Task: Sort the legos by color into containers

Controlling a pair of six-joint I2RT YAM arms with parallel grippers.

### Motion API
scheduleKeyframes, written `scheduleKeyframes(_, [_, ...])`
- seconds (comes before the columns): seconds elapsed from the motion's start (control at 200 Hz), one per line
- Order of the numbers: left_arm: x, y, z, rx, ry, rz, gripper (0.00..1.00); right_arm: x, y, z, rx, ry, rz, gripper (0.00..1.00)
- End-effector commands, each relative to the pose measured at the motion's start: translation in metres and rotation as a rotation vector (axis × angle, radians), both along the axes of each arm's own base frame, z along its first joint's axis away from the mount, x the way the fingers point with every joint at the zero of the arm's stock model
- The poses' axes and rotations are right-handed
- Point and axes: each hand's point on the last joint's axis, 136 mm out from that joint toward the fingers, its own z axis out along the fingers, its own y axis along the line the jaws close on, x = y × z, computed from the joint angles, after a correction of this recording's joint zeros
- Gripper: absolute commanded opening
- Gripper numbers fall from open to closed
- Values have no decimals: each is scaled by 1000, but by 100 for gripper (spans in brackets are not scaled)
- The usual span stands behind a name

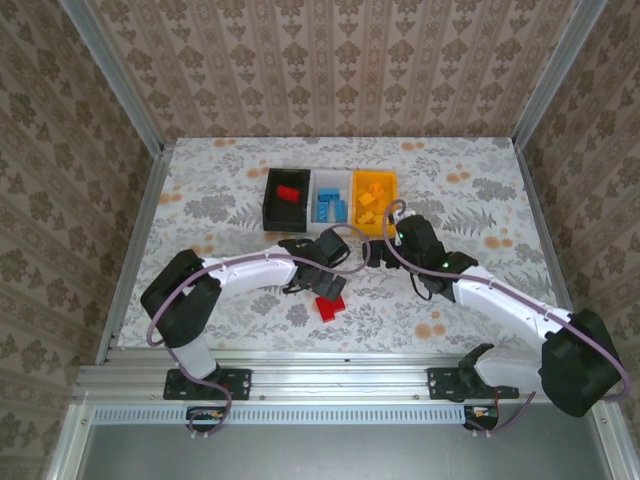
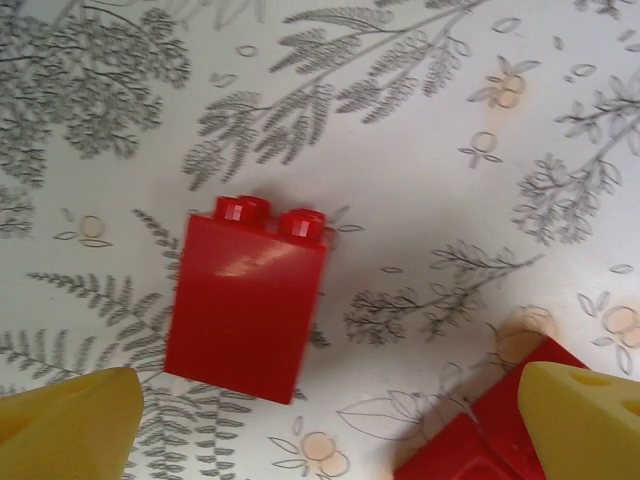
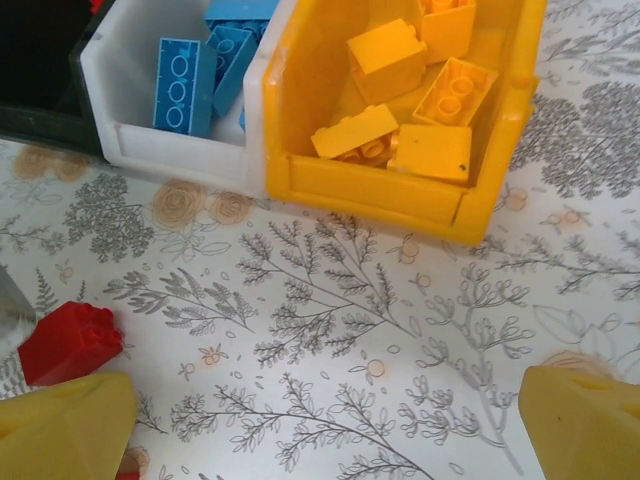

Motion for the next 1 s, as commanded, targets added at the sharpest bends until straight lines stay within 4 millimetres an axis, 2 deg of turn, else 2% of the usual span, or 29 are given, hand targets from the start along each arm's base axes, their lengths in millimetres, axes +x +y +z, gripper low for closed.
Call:
scheduleKeyframes(0.0, [10, 3, 10, 11, -66, 2, 96, 5, 17, 16, 142, -80, 18, 100])
scheduleKeyframes(0.135, [17, 3, -1, 22, -65, -14, 87, 10, 23, 19, 157, -97, 36, 100])
scheduleKeyframes(0.225, [20, 4, -10, -3, -23, 8, 71, 13, 23, 20, 144, -96, 29, 100])
scheduleKeyframes(0.42, [21, 13, -21, -10, 9, 44, 64, 14, 18, 19, 118, -99, 14, 100])
scheduleKeyframes(0.515, [24, 12, -23, -11, 0, 51, 52, 15, 18, 23, 121, -105, 9, 100])
scheduleKeyframes(0.59, [26, 11, -23, -24, -12, 68, 45, 16, 17, 20, 109, -93, 0, 100])
scheduleKeyframes(0.725, [28, 11, -18, -40, -29, 82, 39, 15, 22, 11, 102, -61, 19, 100])
scheduleKeyframes(0.88, [28, 18, -10, -27, -45, 94, 36, 15, 25, 6, 93, -49, 25, 100])
scheduleKeyframes(0.995, [36, 27, 13, -15, -94, 110, 35, 15, 26, 8, 94, -56, 23, 100])
